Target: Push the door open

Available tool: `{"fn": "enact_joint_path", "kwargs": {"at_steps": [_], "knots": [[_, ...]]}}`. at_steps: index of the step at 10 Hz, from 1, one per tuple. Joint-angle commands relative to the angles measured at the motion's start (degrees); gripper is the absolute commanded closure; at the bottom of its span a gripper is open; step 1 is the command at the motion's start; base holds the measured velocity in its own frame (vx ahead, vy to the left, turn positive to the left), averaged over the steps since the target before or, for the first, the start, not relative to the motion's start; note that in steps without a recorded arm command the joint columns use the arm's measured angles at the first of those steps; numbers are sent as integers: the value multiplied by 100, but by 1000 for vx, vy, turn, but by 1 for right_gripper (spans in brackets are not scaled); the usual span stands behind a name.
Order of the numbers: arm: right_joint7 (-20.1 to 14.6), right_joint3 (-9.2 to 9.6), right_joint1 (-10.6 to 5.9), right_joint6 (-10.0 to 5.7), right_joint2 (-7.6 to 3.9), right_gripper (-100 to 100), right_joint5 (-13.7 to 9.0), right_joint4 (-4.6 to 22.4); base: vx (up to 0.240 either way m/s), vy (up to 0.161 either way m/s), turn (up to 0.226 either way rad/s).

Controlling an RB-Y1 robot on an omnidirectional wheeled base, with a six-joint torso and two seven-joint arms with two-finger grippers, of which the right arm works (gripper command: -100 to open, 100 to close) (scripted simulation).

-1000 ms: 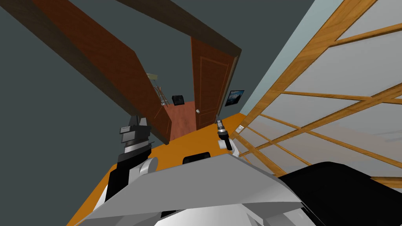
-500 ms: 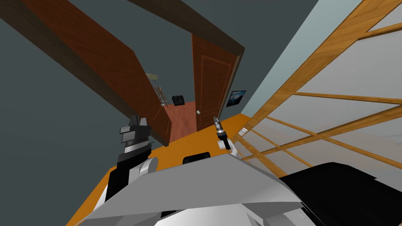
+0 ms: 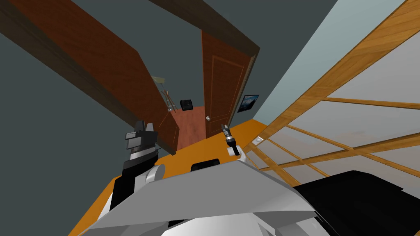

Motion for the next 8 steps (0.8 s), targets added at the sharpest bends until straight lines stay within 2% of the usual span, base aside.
{"fn": "enact_joint_path", "kwargs": {"at_steps": [1, 2, 3, 7, 8], "knots": [[253, -8, -91, -69, 2, -100, 83, 286, 93, 15, 11], [388, -19, -147, -103, -8, -100, 129, 466, 92, 13, 11], [388, -19, -147, -103, -8, -100, 129, 466, 66, 7, 2], [919, -60, -369, -239, -42, -100, 309, 1115, 78, 7, 11], [919, -60, -369, -239, -42, -100, 309, 1137, 64, 7, 2]]}}
